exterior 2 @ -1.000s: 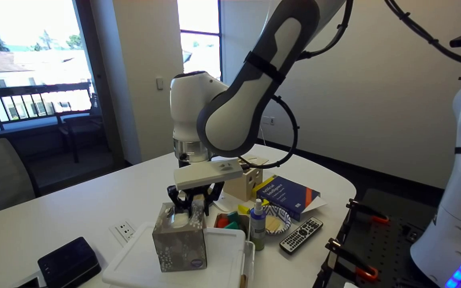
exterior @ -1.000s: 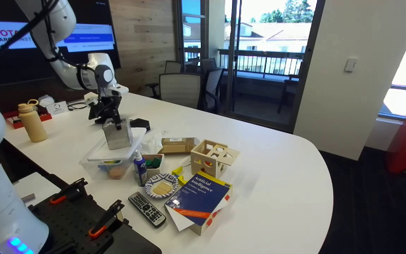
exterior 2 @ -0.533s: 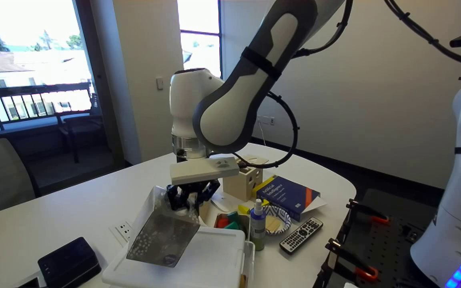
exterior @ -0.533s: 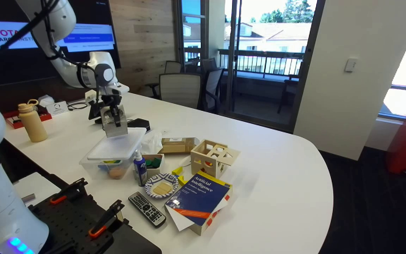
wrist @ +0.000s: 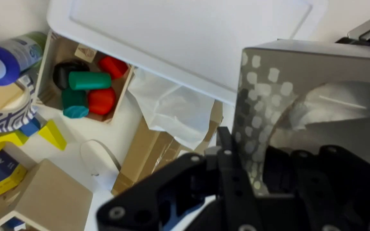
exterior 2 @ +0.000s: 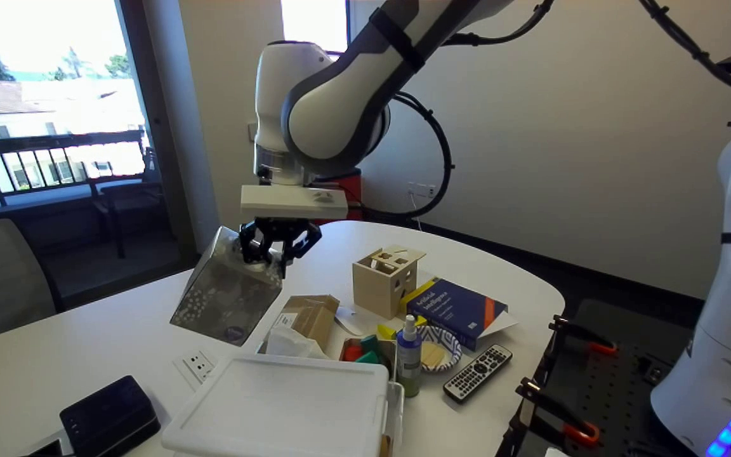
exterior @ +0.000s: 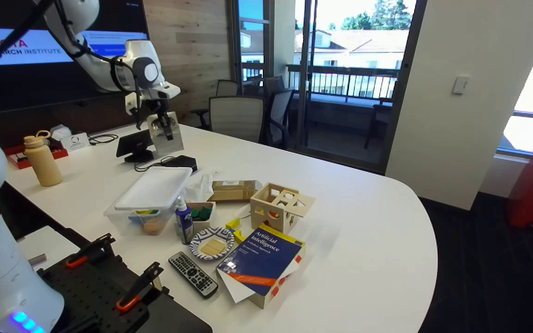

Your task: Put the napkin box on the cardboard box, open the lunchbox, pick up one green block and put it inside the lunchbox

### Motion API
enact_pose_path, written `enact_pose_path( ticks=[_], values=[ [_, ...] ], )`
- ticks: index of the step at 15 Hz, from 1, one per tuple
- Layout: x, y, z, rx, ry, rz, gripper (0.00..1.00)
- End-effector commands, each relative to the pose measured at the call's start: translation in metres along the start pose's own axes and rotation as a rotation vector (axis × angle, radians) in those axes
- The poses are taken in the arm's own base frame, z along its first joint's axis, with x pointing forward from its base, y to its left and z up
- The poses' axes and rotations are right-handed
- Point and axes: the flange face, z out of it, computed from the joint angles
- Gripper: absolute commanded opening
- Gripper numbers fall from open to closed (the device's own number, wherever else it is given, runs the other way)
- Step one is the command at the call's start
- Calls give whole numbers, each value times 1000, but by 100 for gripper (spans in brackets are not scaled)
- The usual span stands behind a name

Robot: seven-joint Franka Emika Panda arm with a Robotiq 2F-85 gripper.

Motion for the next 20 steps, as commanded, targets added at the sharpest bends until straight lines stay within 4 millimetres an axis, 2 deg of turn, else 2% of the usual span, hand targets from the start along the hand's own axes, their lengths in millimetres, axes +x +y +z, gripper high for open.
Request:
enact_pose_path(
  ticks=[1, 5, 8, 14, 20],
  values=[
    [49, 5, -15, -52, 64, 75, 1],
    [97, 22, -9, -163, 126, 140, 1],
    [121, 32, 11, -235, 134, 173, 1],
    [160, 46, 60, -317, 113, 232, 1],
    [187, 56, 98, -379, 78, 275, 1]
  ],
)
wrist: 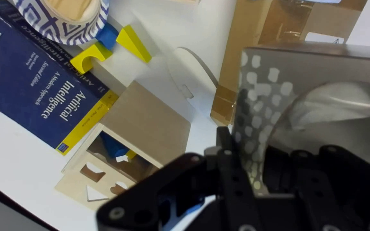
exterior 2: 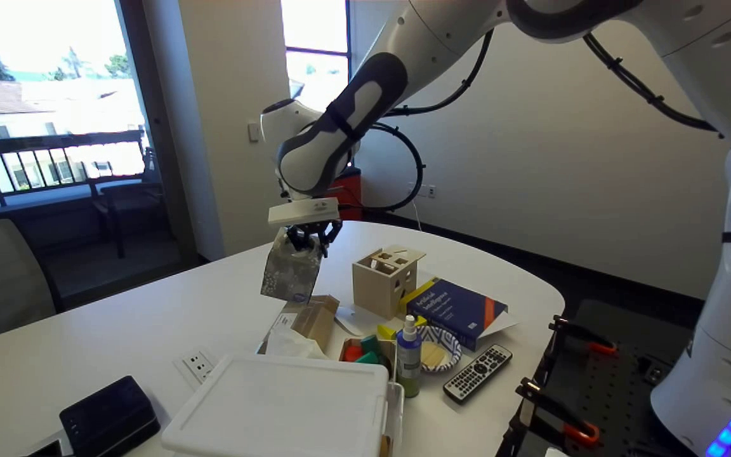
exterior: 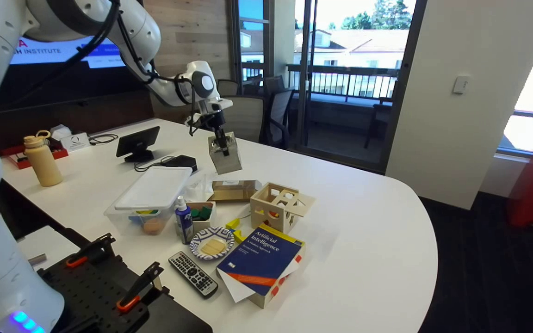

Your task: Put the napkin box on the cardboard box, open the lunchbox, pick up one green block and put it inside the lunchbox

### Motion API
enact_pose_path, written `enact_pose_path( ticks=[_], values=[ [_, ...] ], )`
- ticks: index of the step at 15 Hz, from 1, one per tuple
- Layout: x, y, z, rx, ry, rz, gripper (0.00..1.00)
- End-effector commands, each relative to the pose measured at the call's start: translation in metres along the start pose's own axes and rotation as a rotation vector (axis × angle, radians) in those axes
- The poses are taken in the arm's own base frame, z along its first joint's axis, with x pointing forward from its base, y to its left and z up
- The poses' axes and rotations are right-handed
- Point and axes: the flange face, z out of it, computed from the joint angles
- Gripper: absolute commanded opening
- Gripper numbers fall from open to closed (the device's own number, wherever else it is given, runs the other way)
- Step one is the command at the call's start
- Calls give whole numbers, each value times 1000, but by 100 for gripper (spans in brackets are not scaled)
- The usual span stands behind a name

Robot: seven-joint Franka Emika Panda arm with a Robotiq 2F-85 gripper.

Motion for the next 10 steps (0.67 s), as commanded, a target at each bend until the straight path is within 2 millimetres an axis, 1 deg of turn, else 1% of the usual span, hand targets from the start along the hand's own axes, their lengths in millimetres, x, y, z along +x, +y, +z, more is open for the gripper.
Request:
enact_pose_path(
  ticks=[1, 6, 10],
  values=[
    [14, -11, 13, -51, -27, 41, 1],
    [17, -21, 38, -87, -65, 64, 1],
    [17, -29, 52, -108, -86, 82, 1]
  ],
)
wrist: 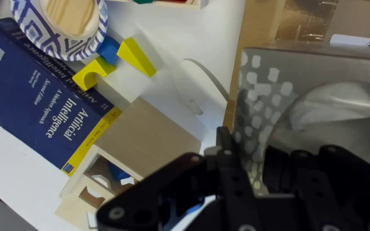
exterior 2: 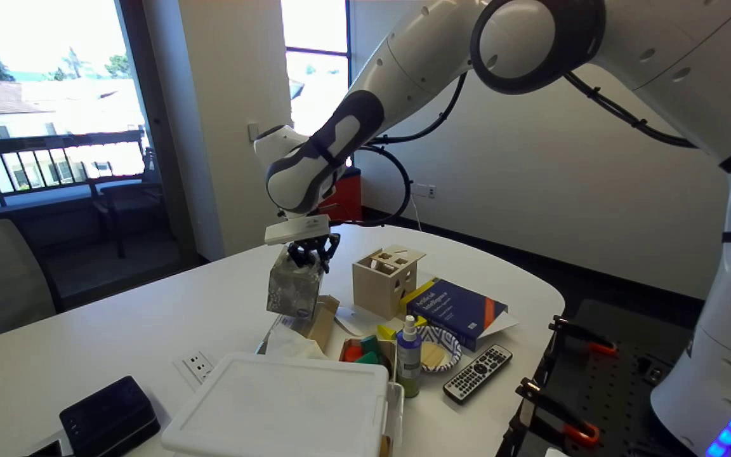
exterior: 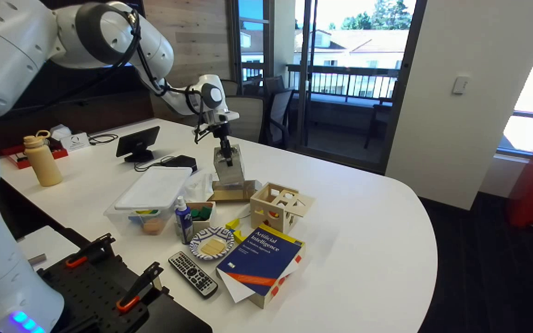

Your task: Put the napkin box on the cardboard box, open the lunchbox, pick up one green block and put it inside the lunchbox

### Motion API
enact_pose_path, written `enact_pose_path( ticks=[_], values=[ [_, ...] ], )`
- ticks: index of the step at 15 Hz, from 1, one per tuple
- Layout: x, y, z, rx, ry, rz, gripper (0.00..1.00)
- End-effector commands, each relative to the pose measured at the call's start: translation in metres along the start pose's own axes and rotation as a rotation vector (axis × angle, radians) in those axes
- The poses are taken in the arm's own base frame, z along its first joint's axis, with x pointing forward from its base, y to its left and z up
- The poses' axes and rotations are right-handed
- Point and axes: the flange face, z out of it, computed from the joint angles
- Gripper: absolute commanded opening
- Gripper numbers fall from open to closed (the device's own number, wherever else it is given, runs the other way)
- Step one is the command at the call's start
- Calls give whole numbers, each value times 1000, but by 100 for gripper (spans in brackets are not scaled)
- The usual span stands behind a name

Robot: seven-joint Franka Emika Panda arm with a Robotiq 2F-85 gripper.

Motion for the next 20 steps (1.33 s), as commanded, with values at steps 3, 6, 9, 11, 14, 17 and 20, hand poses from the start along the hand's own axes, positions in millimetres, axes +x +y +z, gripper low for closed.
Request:
enact_pose_path(
  ticks=[3, 6, 9, 11, 14, 17, 20],
  values=[
    [5, -12, 7, -37, -35, 45, 1],
    [5, -17, 8, -36, -40, 55, 39],
    [6, -20, 4, -15, -42, 71, 61],
    [6, -22, -3, 10, -45, 72, 76],
    [4, -27, -17, 47, -41, 68, 98],
    [-6, -31, -47, 100, -17, 39, 100],
    [-27, -27, -90, 144, 14, -14, 100]
  ],
)
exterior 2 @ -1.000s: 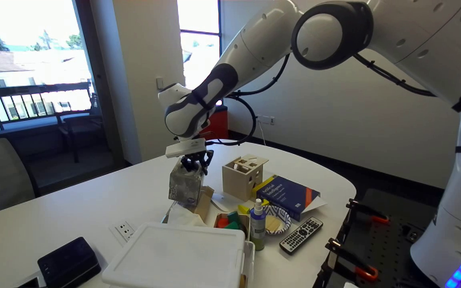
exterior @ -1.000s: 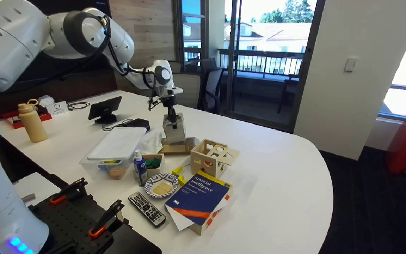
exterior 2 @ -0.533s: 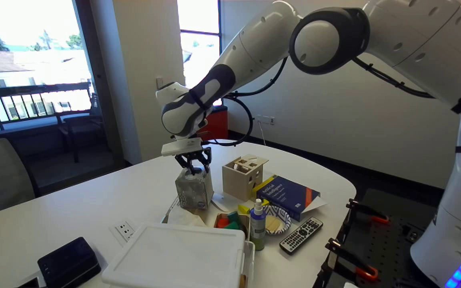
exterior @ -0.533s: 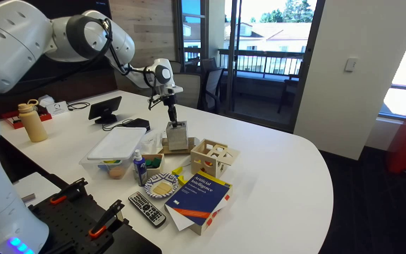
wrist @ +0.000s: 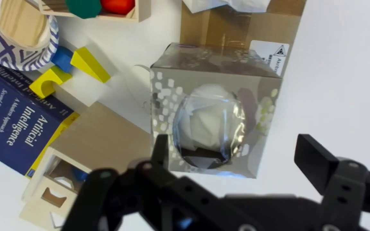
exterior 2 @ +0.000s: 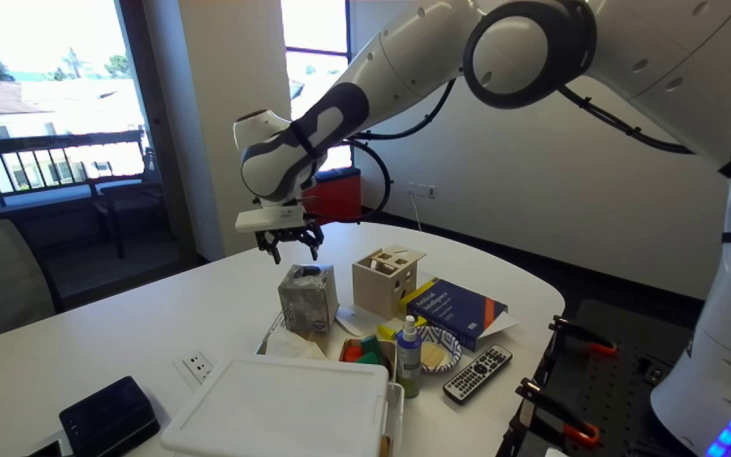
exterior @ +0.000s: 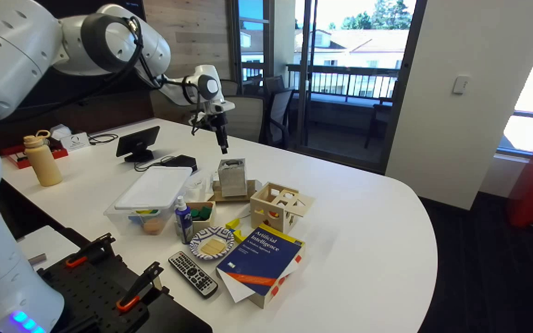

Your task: Put the napkin box on the cardboard box, open the lunchbox, pick up one green block and put it inside the lunchbox

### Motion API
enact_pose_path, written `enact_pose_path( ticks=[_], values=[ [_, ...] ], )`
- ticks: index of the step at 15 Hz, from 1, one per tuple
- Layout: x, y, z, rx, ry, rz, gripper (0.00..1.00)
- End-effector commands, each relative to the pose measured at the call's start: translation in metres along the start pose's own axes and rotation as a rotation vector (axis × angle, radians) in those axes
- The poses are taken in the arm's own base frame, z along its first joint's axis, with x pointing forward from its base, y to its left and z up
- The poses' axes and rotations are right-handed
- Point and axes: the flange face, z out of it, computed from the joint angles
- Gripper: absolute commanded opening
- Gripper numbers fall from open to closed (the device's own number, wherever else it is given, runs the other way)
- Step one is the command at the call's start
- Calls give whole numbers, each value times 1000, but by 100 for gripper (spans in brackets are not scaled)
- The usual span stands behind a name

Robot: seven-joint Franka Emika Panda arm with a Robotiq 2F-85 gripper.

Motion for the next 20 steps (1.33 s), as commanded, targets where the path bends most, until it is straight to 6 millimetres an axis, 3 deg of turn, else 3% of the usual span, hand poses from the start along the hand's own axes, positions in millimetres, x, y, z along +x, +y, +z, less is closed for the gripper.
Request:
enact_pose_path(
  ticks=[1, 4, 8, 10, 15, 20],
  values=[
    [-29, 11, -64, 54, 14, -56, 100],
    [-59, 23, -99, 80, -1, -105, 100],
    [-94, 55, -102, 46, -90, -150, 100],
    [-111, 75, -89, 22, -144, -152, 100],
    [-162, 134, -27, -58, -288, -172, 100],
    [-216, 215, 38, -164, -396, -161, 100]
  ],
)
